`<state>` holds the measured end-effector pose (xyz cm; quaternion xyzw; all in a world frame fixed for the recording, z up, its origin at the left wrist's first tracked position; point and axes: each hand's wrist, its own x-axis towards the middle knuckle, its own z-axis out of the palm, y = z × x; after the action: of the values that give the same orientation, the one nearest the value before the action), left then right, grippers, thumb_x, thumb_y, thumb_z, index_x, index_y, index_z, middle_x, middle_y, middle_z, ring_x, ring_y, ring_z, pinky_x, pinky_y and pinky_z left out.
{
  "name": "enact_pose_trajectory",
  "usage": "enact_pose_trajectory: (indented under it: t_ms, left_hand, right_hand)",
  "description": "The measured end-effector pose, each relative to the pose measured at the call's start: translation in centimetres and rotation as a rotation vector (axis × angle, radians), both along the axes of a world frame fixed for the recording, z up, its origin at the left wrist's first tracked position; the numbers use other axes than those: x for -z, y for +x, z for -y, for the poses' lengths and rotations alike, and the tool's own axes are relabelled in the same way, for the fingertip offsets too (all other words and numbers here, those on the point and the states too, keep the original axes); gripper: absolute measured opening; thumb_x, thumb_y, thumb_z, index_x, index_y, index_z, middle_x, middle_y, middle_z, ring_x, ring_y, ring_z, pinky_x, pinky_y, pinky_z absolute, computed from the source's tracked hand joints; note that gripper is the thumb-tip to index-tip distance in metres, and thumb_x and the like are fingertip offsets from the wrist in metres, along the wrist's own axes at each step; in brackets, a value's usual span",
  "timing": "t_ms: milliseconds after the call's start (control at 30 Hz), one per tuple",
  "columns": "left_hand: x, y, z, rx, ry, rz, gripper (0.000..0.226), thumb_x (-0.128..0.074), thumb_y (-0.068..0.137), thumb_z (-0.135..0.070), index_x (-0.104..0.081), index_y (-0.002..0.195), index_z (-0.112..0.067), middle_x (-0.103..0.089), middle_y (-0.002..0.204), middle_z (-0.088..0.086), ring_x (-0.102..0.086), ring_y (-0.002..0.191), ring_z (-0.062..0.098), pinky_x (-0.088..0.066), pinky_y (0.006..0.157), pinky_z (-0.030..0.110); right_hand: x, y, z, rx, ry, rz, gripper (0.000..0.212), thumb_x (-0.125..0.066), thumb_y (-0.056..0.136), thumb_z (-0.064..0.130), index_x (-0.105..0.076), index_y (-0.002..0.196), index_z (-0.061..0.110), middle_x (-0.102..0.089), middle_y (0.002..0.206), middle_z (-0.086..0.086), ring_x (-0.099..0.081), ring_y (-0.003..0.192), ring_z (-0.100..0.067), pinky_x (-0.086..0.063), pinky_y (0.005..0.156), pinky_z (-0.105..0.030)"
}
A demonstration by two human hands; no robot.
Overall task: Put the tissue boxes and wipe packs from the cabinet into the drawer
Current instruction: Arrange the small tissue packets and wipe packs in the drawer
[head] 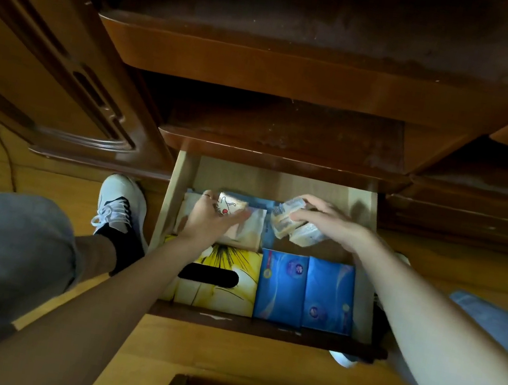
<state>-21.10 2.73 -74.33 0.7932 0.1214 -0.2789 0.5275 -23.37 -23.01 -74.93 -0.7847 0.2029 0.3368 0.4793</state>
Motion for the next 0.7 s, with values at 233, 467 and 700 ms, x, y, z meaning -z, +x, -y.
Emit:
enact_pose_trajectory:
  t_ms: [233,467,700]
  left_hand:
    - [-0.7,-0.5,1.7,0.082,-0.334,-0.425,0.100,-0.095,0.050,-0.053,-0.054,0.130,-0.008,-0.075,0.114,0.011,-0.070,0.110,0.027,-0.055,0.100,0.044]
    - [-1.0,-0.8,1.5,-0.038,-0.295,-0.375,0.086,-0.093,0.050,-0.025,-0.058,0.125,-0.001,-0.076,0.110,0.018,-0.075,0.099,0.032,-0.058,0.095,0.046]
    - [0.2,-0.7,-0.1,-0.299,-0.158,-0.246,0.060,-0.097,0.057,-0.022,-0.061,0.103,-0.007,-0.077,0.098,0.014,-0.076,0.091,0.034,-0.058,0.092,0.051]
  right_hand:
    - [-5.5,-1.6,-0.3,-0.186,0.218,0.063,0.052,-0.072,0.089,0.034,-0.058,0.132,0.060,-0.064,0.130,0.015,-0.065,0.112,-0.007,-0.054,0.091,-0.028]
    - [-4.6,-3.1,0.4,-0.088,-0.008,0.203,0.064,-0.087,0.079,0.030,-0.054,0.133,0.033,-0.059,0.125,0.017,-0.051,0.130,-0.009,-0.046,0.094,-0.028]
    - [-2.3,-2.1,0.9,-0.170,-0.305,0.281,0.054,-0.085,0.082,0.024,-0.051,0.121,0.041,-0.062,0.138,0.003,-0.060,0.122,-0.022,-0.059,0.089,-0.045]
